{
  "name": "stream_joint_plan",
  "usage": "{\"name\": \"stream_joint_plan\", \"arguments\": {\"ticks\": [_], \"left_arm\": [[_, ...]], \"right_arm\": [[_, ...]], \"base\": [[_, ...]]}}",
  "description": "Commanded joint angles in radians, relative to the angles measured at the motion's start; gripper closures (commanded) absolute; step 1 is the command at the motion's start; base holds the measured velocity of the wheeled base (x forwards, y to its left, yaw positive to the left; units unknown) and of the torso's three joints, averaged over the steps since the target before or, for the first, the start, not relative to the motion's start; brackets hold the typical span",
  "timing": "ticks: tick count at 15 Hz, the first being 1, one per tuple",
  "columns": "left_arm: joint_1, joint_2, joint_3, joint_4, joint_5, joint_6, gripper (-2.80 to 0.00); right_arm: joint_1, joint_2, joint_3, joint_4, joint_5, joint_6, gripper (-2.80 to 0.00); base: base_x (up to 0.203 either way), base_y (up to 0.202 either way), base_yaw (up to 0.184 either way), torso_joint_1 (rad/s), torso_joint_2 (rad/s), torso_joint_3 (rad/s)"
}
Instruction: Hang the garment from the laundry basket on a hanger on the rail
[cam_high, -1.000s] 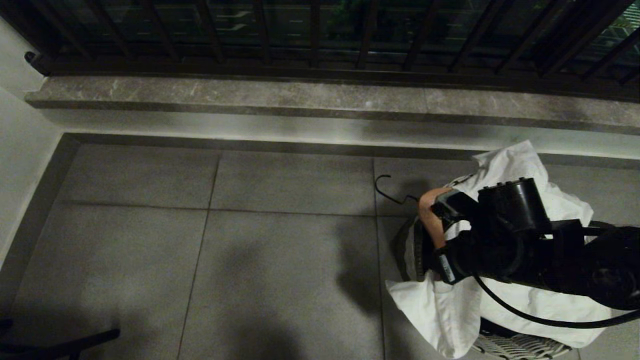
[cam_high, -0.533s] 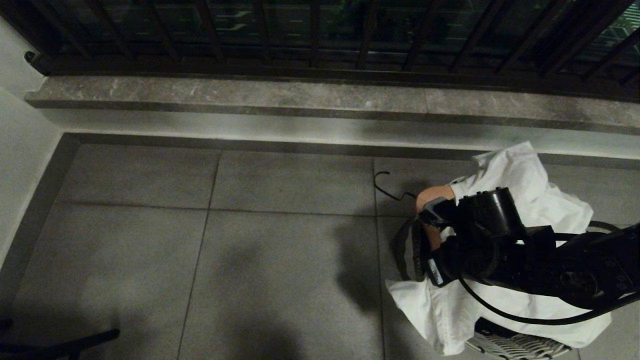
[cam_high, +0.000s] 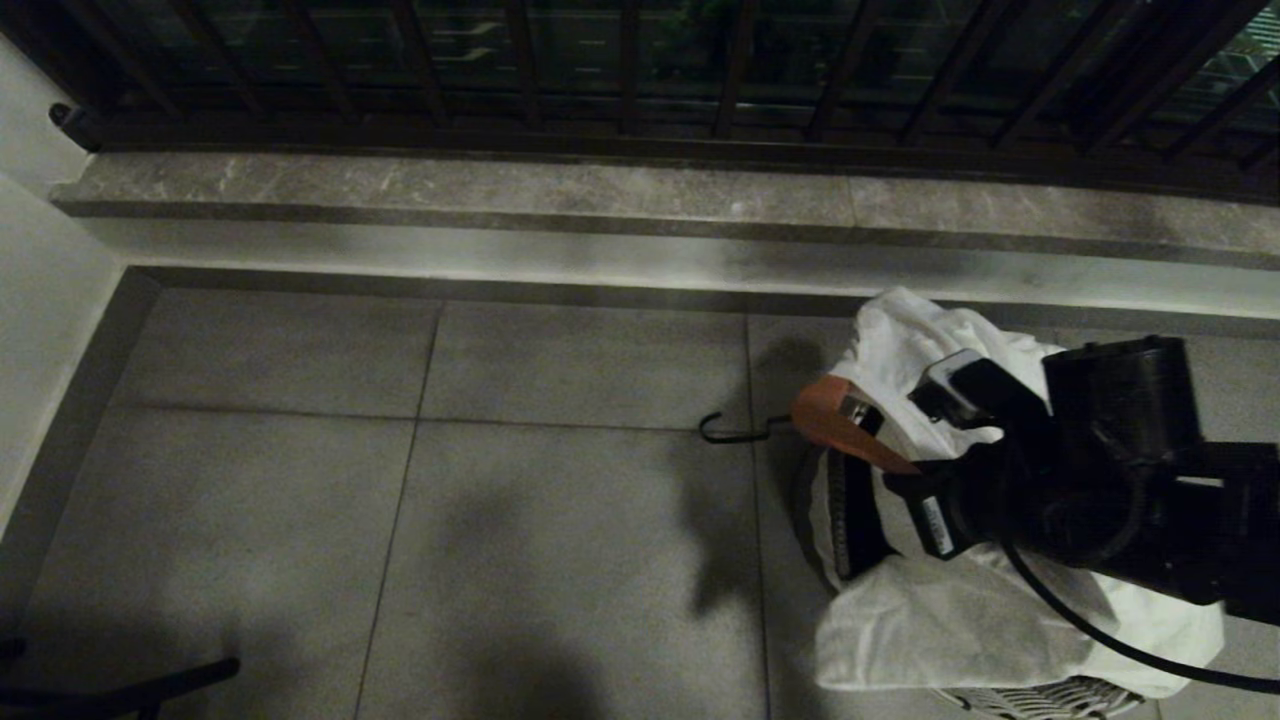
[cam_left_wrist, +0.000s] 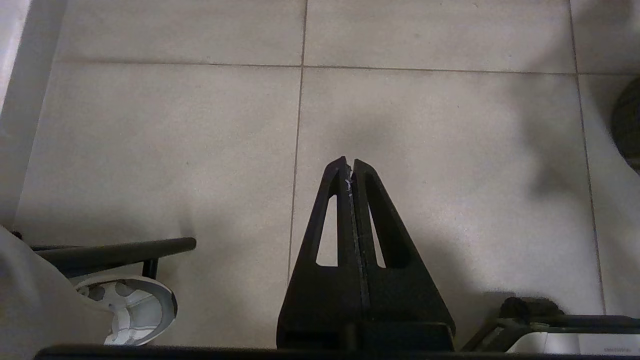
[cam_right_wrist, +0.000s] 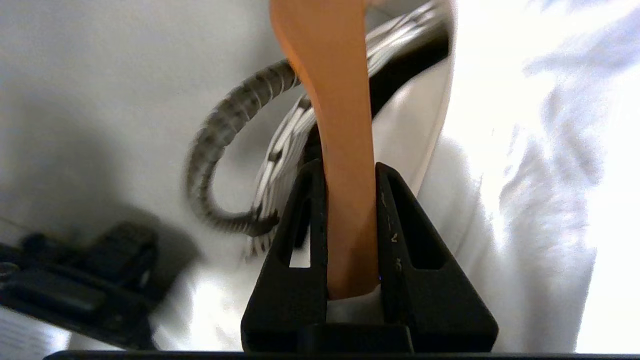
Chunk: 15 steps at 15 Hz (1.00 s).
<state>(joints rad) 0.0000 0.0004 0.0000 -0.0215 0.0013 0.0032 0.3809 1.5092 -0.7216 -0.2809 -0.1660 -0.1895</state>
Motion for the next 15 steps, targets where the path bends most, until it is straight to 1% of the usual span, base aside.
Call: {"name": "stream_joint_plan", "arguments": {"ticks": [1, 2, 4, 6, 7, 10, 12, 15], "left_arm": [[0.0, 0.0, 0.006, 0.0, 0.0, -0.001, 0.0], [0.0, 0.0, 0.006, -0.001, 0.0, -0.002, 0.0], [0.0, 0.0, 0.008, -0.002, 0.0, -0.002, 0.0], [0.0, 0.0, 0.008, -0.002, 0.0, -0.002, 0.0], [0.0, 0.0, 0.008, -0.002, 0.0, -0.002, 0.0], [0.0, 0.0, 0.008, 0.0, 0.0, -0.002, 0.0], [0.0, 0.0, 0.008, -0.002, 0.0, -0.002, 0.0], [0.0, 0.0, 0.008, -0.002, 0.0, 0.001, 0.0]], "right_arm": [[-0.001, -0.197, 0.02, 0.002, 0.002, -0.002, 0.0], [-0.002, -0.271, 0.022, 0.019, 0.005, -0.003, 0.0], [-0.003, -0.402, 0.009, 0.095, 0.012, 0.003, 0.0], [-0.002, -0.501, -0.042, 0.187, 0.026, 0.044, 0.0], [-0.002, -0.543, -0.085, 0.23, 0.045, 0.072, 0.0], [-0.002, -0.621, -0.258, 0.375, 0.132, 0.196, 0.0], [-0.002, -0.643, -0.394, 0.466, 0.176, 0.283, 0.0], [-0.001, -0.652, -0.615, 0.595, 0.219, 0.359, 0.0]], "base": [[0.0, 0.0, 0.0, 0.0, 0.0, 0.0], [0.0, 0.0, 0.0, 0.0, 0.0, 0.0], [0.0, 0.0, 0.0, 0.0, 0.0, 0.0], [0.0, 0.0, 0.0, 0.0, 0.0, 0.0], [0.0, 0.0, 0.0, 0.0, 0.0, 0.0], [0.0, 0.0, 0.0, 0.0, 0.0, 0.0], [0.0, 0.0, 0.0, 0.0, 0.0, 0.0], [0.0, 0.0, 0.0, 0.0, 0.0, 0.0]]}}
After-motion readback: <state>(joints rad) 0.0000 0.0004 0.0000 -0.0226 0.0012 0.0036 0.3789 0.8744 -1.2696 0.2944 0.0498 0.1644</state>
